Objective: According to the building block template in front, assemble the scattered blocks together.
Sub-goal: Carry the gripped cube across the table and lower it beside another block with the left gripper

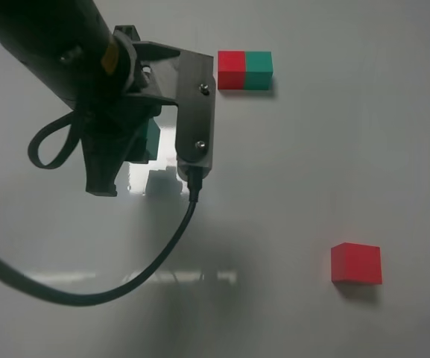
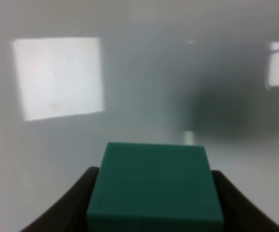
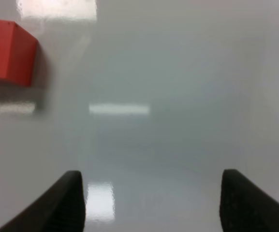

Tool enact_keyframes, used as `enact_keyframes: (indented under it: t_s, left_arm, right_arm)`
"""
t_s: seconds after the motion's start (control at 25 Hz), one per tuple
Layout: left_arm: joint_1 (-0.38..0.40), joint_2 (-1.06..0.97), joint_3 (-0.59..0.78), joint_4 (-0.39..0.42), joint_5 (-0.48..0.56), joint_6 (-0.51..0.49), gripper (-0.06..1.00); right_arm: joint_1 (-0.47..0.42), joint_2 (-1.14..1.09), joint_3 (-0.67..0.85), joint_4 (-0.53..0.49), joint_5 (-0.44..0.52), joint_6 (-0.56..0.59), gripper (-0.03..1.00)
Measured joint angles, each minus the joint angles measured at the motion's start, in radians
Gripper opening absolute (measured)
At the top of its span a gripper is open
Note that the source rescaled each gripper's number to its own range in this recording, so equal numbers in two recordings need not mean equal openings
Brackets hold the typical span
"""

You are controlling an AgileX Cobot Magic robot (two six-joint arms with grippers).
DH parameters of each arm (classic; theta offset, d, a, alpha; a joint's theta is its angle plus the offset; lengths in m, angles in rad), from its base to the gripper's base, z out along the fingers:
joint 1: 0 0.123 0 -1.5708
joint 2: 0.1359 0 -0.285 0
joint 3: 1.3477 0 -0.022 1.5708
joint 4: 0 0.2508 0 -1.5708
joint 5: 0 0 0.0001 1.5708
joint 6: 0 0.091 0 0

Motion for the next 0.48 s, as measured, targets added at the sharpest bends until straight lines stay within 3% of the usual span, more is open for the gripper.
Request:
enact_keyframes:
  t_s: [0.24,0.48]
  left_arm:
    - [-0.064,0.228,-0.306,-0.024,0.025,0.012,0.00]
    - [-0.130,0.341,-0.442,-0.043,0.025,0.011,0.00]
  right_arm:
    - [0.000,0.000,0.000,0.000,0.000,0.000,0.49]
    - [0.000,0.000,0.000,0.000,0.000,0.000,0.49]
